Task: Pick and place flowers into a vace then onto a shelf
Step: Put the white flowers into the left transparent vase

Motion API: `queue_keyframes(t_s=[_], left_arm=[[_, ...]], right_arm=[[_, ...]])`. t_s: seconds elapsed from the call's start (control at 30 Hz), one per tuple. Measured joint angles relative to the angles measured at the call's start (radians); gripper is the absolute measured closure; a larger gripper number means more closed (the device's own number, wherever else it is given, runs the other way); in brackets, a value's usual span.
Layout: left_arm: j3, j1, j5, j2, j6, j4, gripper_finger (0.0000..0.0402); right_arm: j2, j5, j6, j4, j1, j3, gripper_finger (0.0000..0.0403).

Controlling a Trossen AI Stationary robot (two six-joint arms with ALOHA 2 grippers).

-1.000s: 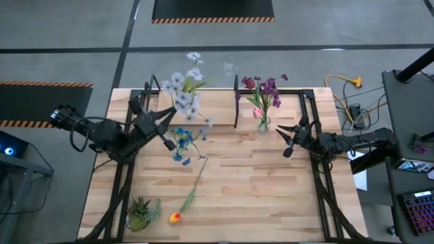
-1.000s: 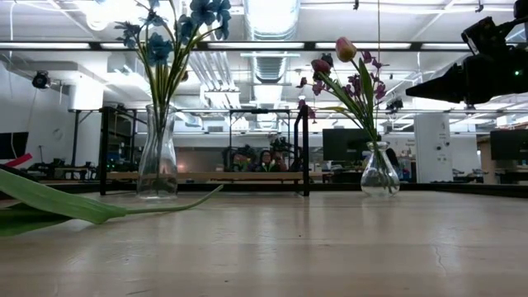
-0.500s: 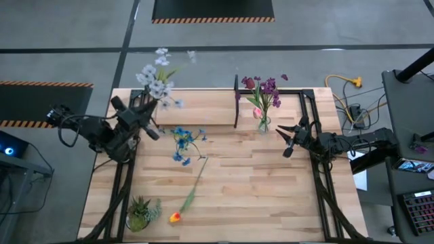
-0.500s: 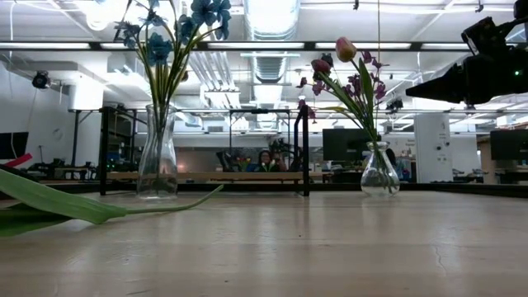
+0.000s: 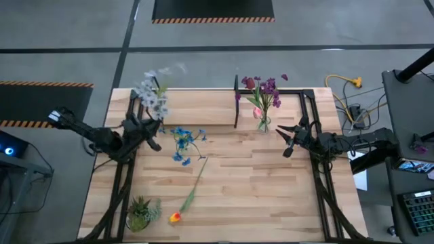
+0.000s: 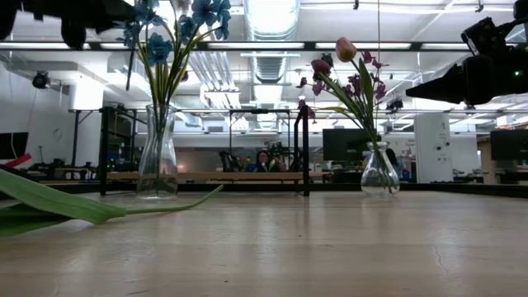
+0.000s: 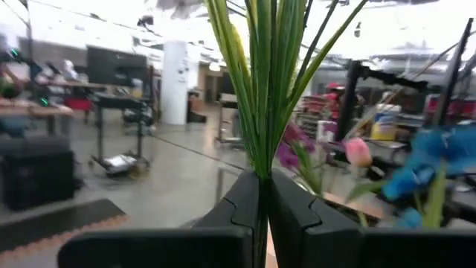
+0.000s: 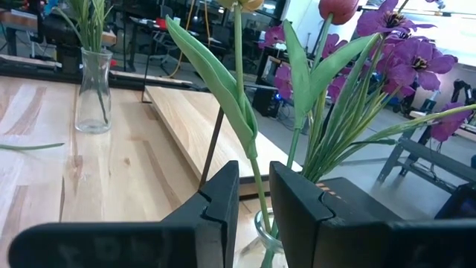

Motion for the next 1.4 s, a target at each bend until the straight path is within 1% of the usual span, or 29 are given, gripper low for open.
queue_keyframes(t_s=[0.1, 0.13, 0.27, 0.33, 0.53, 0.8, 0.9, 1.0, 1.1, 1.23, 1.4], left_arm=[[-0.051, 0.0, 0.063, 0.026, -0.08, 0.061, 0.0401], [-0.061, 0.0, 0.086, 0.037, -0.086, 0.088, 0.0401], [-0.076, 0.0, 0.126, 0.078, -0.089, 0.178, 0.0401], [-0.061, 0.0, 0.142, 0.099, -0.088, 0.182, 0.0401], [-0.017, 0.002, 0.151, 0.156, -0.04, 0.18, 0.0401], [-0.015, 0.01, 0.144, 0.246, -0.051, 0.197, 0.0401], [-0.015, 0.016, 0.143, 0.275, -0.043, 0.242, 0.0401], [-0.015, 0.016, 0.145, 0.297, -0.003, 0.304, 0.0401], [-0.015, 0.016, 0.169, 0.311, 0.022, 0.347, 0.0401], [-0.015, 0.016, 0.175, 0.32, 0.032, 0.359, 0.0401], [-0.015, 0.016, 0.176, 0.368, 0.033, 0.359, 0.0401]], right_arm=[[0.0, 0.0, 0.0, 0.0, 0.0, 0.0, 0.0335], [0.0, 0.0, 0.0, 0.0, 0.0, 0.0, 0.0335], [0.0, 0.0, 0.0, 0.0, 0.0, 0.0, 0.0335], [0.0, 0.0, 0.0, 0.0, 0.0, 0.0, 0.0335], [0.0, 0.0, 0.0, 0.001, 0.0, 0.0, 0.0335], [0.0, 0.0, 0.0, 0.001, 0.0, 0.0, 0.0335], [0.0, 0.0, 0.0, 0.002, 0.0, 0.0, 0.0335], [0.0, 0.0, 0.0, 0.002, 0.0, 0.0, 0.0335], [0.0, 0.0, 0.0, 0.002, 0.0, 0.0, 0.0335], [0.0, 0.0, 0.0, 0.002, 0.0, 0.0, 0.0335], [0.0, 0.0, 0.0, 0.002, 0.0, 0.0, 0.0335]])
